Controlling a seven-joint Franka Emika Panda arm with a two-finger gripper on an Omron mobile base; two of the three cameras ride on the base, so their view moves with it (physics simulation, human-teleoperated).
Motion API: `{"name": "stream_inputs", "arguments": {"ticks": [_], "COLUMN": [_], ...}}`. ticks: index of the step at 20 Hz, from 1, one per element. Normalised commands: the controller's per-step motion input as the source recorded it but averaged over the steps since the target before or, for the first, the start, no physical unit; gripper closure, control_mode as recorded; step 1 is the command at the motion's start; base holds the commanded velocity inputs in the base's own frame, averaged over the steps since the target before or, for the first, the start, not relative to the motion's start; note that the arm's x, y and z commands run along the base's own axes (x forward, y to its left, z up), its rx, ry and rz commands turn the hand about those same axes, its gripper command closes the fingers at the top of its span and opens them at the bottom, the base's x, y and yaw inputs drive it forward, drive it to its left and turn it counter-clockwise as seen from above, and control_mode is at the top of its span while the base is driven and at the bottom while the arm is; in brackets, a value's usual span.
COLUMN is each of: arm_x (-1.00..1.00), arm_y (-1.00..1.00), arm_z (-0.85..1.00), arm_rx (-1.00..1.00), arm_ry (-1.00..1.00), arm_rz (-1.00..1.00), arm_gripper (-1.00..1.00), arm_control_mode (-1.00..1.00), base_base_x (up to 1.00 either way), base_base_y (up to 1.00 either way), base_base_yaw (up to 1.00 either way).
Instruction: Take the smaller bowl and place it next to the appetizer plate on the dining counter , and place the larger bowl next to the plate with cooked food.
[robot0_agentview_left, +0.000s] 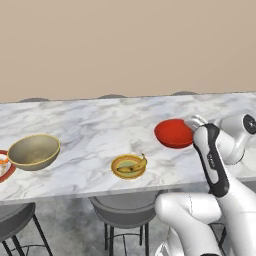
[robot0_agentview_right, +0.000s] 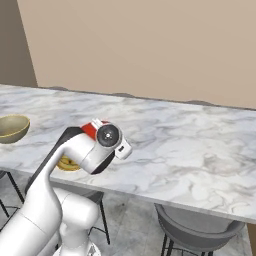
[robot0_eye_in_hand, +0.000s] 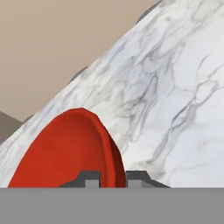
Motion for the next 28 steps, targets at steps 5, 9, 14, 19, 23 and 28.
{"name": "stream_inputs", "arguments": {"ticks": [5,9,14,19,23,28], "arm_x": [0.23,0.03,0.0,0.0,0.0,0.0], "arm_y": [0.04,0.0,0.0,0.07,0.05,0.0], "arm_z": [-0.26,-0.34,-0.37,-0.35,-0.36,-0.33], "arm_rx": [-0.05,-0.04,-0.03,-0.03,0.0,0.0], "arm_ry": [0.0,0.0,0.01,0.01,0.02,0.02], "arm_rz": [0.0,0.0,0.0,0.0,0.0,0.0], "arm_gripper": [1.0,1.0,1.0,1.0,1.0,1.0], "arm_control_mode": [-1.0,-1.0,-1.0,-1.0,-1.0,-1.0], "base_base_x": [0.0,0.0,0.0,0.0,0.0,0.0], "base_base_y": [0.0,0.0,0.0,0.0,0.0,0.0], "base_base_yaw": [0.0,0.0,0.0,0.0,0.0,0.0]}}
